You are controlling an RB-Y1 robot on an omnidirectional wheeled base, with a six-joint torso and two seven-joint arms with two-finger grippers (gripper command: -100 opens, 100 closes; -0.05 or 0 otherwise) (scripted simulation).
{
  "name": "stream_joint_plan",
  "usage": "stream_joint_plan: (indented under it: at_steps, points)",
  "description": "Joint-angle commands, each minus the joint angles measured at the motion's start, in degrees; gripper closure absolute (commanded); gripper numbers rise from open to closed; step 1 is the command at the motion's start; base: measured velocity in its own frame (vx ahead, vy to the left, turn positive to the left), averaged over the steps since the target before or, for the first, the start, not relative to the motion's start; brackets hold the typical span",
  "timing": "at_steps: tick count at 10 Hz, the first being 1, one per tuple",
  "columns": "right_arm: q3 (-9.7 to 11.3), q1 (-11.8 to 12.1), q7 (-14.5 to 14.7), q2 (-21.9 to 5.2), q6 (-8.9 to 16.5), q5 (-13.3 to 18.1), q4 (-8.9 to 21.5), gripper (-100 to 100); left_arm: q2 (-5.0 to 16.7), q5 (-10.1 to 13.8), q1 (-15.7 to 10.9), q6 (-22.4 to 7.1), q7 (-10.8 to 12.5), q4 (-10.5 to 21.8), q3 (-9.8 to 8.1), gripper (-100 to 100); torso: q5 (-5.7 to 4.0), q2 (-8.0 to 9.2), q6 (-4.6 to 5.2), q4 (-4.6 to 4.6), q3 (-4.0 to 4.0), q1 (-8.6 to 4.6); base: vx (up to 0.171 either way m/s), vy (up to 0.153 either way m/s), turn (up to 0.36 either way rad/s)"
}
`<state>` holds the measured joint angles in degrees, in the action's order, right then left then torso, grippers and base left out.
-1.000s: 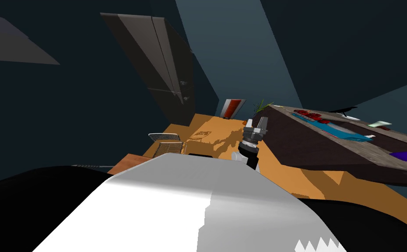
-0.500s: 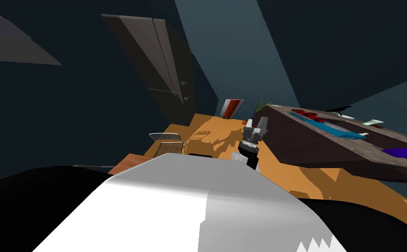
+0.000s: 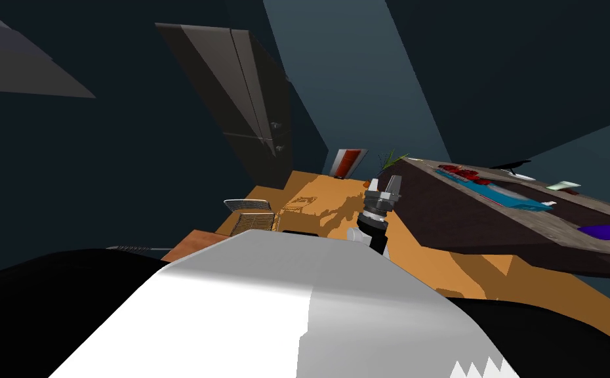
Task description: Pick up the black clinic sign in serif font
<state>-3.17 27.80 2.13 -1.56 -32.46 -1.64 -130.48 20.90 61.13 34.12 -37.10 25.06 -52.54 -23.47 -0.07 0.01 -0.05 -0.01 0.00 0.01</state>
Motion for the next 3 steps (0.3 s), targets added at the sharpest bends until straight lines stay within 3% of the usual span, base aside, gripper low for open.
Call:
stream_joint_plan:
  at_steps: [1,2,3]
  points:
    - [0.0,0.0,0.0,0.0,0.0,0.0,0.0,0,1.67,1.61,1.66,-1.57,-0.91,-1.71,-0.27,100,0.0,0.0,0.0,0.0,0.0,0.0,0.086,-0.082,0.119]
    - [0.0,0.0,0.0,0.0,0.0,0.0,0.0,0,1.11,1.32,1.16,-0.83,-0.92,-0.92,-0.26,100,-0.01,-0.12,-0.03,-0.02,-0.07,-0.15,0.037,-0.039,0.03]
    - [0.0,-0.01,0.0,0.0,0.0,0.0,0.0,0,1.25,1.48,1.29,-1.01,-1.23,-1.0,-0.31,0,0.03,-0.05,0.0,0.0,-0.03,-0.04,0.006,-0.008,-0.005]
